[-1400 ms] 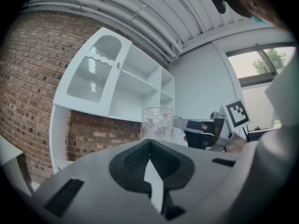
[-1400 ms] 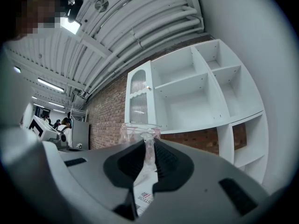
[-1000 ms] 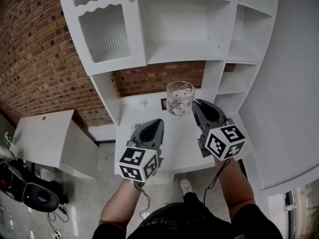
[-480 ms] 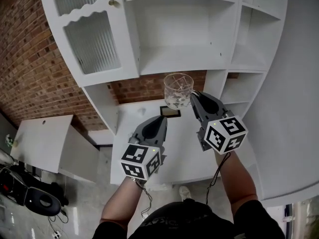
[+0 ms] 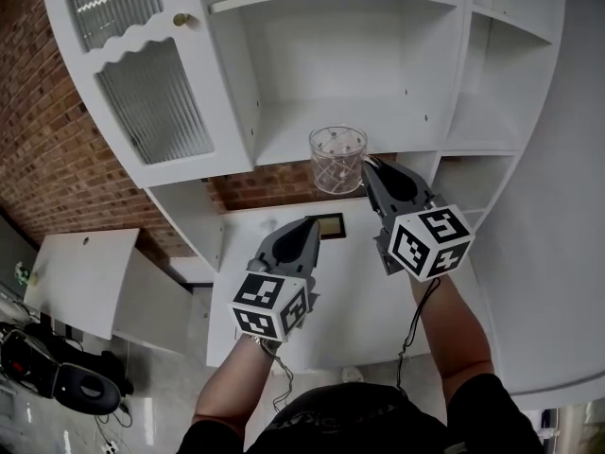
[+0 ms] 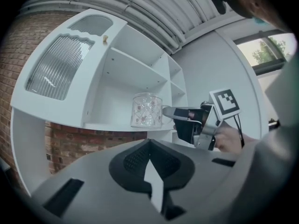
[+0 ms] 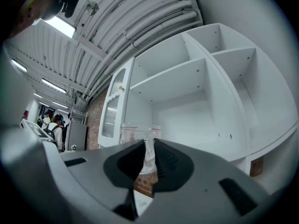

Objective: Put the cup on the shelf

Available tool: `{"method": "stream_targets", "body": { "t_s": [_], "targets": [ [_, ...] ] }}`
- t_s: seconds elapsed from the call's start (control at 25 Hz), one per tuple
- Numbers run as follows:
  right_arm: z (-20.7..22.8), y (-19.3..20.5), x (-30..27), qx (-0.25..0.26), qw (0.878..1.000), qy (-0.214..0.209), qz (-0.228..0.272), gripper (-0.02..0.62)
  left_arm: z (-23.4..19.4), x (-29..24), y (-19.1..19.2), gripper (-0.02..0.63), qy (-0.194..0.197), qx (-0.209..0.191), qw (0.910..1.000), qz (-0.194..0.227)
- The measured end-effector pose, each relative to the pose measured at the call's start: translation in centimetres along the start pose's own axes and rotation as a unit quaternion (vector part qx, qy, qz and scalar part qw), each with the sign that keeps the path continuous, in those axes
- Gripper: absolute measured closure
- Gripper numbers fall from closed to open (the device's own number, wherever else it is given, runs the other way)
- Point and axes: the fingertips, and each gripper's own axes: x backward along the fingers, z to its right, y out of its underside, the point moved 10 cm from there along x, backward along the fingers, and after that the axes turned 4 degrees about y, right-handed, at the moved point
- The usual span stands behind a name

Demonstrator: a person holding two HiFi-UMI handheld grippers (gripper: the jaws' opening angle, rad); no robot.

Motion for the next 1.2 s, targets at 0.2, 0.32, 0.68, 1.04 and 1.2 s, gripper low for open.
{"method": "stream_targets", "body": {
  "t_s": [0.2,0.32,0.68,1.04,1.2],
  "targets": [
    [2.2,-0.3,-2.8,0.006,1.000,0.005,0.001,0.558,-0.8,-2.3,-0.2,0.601,-0.004,-0.003,1.0000,0.002],
    [3.3,-0.3,-4.4,0.007,1.000,0.011,-0.004,0.558,-1.5,-3.3,-0.3,0.601,-0.006,-0.002,1.0000,0.002],
    [6.1,0.3,-7.8,0.007,0.999,0.048,-0.021,0.558,-2.7,-6.1,-0.4,0.601,-0.005,-0.002,1.0000,-0.002],
    [7.5,0.5,-9.9,0.021,0.995,0.085,-0.037,0.557,-3.1,-8.3,0.1,0.601,0.006,0.002,0.9999,-0.010],
    [7.8,0.6,-10.6,0.019,0.994,0.095,-0.044,0.557,-3.4,-8.8,0.2,0.601,0.006,0.004,0.9999,-0.013]
  ]
}}
